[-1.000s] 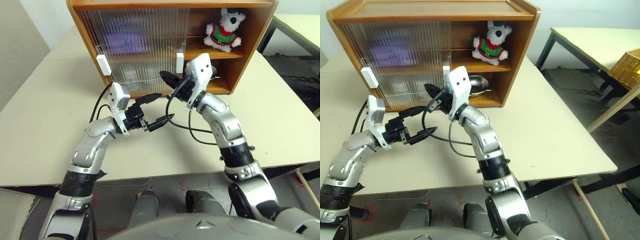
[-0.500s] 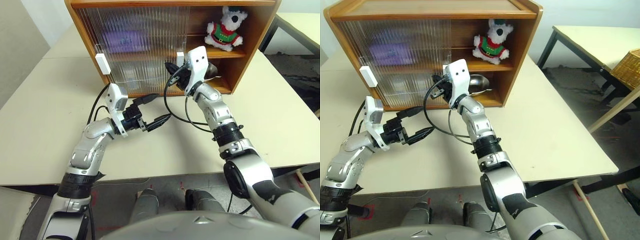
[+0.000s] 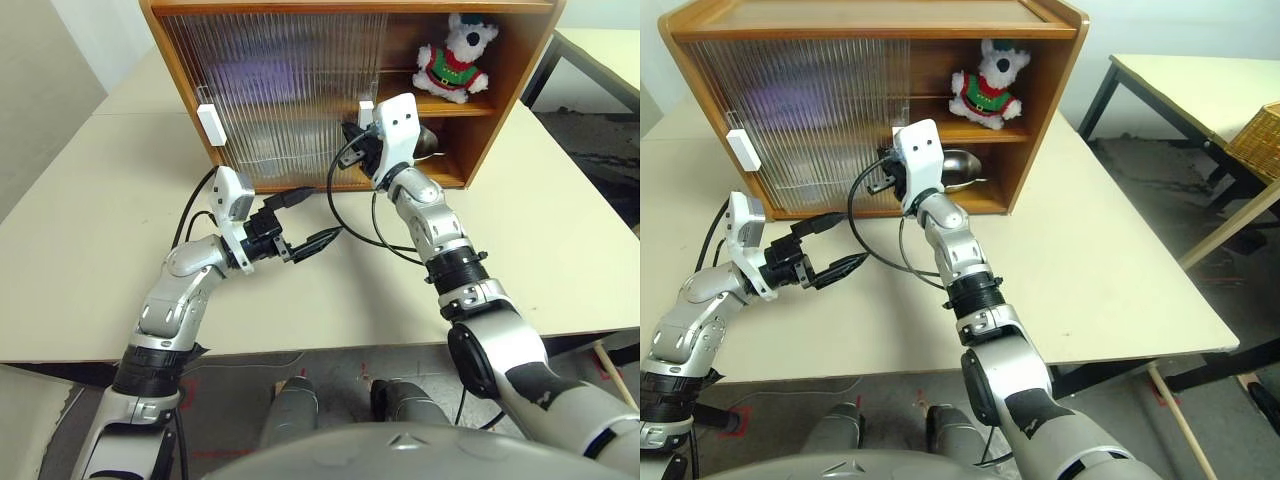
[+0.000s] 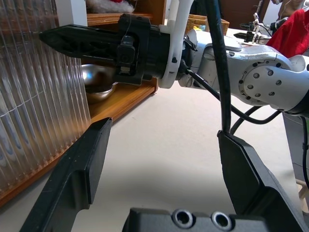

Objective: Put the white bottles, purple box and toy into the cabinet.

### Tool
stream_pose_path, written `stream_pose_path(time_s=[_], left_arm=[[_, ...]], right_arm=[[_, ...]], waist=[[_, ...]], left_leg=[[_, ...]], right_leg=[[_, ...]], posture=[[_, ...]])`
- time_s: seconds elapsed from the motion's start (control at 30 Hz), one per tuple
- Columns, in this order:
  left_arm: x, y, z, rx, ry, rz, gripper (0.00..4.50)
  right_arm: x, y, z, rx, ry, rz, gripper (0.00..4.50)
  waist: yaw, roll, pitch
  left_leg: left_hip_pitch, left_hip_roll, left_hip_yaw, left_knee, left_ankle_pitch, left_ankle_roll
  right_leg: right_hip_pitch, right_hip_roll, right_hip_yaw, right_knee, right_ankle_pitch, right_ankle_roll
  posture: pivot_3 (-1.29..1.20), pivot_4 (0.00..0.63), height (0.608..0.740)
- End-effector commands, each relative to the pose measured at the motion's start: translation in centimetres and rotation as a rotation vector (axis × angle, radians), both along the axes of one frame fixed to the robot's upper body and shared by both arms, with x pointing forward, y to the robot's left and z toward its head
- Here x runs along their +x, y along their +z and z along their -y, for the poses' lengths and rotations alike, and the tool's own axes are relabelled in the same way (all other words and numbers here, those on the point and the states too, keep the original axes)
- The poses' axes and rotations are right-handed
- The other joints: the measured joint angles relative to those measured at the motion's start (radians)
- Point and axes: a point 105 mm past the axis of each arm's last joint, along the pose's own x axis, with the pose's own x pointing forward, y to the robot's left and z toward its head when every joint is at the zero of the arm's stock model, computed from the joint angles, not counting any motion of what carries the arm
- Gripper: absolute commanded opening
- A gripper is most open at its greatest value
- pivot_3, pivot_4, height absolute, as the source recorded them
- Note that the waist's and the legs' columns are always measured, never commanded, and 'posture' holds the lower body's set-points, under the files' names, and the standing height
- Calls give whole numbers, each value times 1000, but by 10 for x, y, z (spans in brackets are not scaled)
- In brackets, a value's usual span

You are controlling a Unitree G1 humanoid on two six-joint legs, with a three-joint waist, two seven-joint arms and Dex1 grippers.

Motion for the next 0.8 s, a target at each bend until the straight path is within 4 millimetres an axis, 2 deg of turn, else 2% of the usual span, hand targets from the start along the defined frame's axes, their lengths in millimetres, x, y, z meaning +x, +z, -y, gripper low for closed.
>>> stream_pose_path(time_s=[0.03, 0.27, 0.57, 0.8], left_arm=[[0, 2, 1, 5, -7, 12, 4500], [1, 2, 4, 3, -12, 13, 4500], [1, 2, 5, 2, -18, 13, 4500], [1, 2, 5, 3, -20, 13, 4500]], right_arm=[[-2, -4, 10, 6, -43, -22, 43], [-9, -3, 16, -3, -65, -18, 43], [4, -6, 47, -38, -161, -20, 43], [11, -7, 62, -57, -227, -17, 43]], waist=[[0, 0, 0], [-2, 0, 0], [-1, 0, 0], [-1, 0, 0]], left_leg=[[0, 0, 0, 0, 0, 0], [0, 0, 0, 0, 0, 0], [0, 0, -1, 0, 0, 0], [0, 0, -1, 0, 0, 0]], right_leg=[[0, 0, 0, 0, 0, 0], [0, 1, 0, 0, 0, 0], [0, 1, 0, 0, 0, 1], [0, 1, 0, 0, 1, 2]], posture=[[158, 93, 740], [148, 91, 740], [145, 90, 740], [147, 86, 740]])
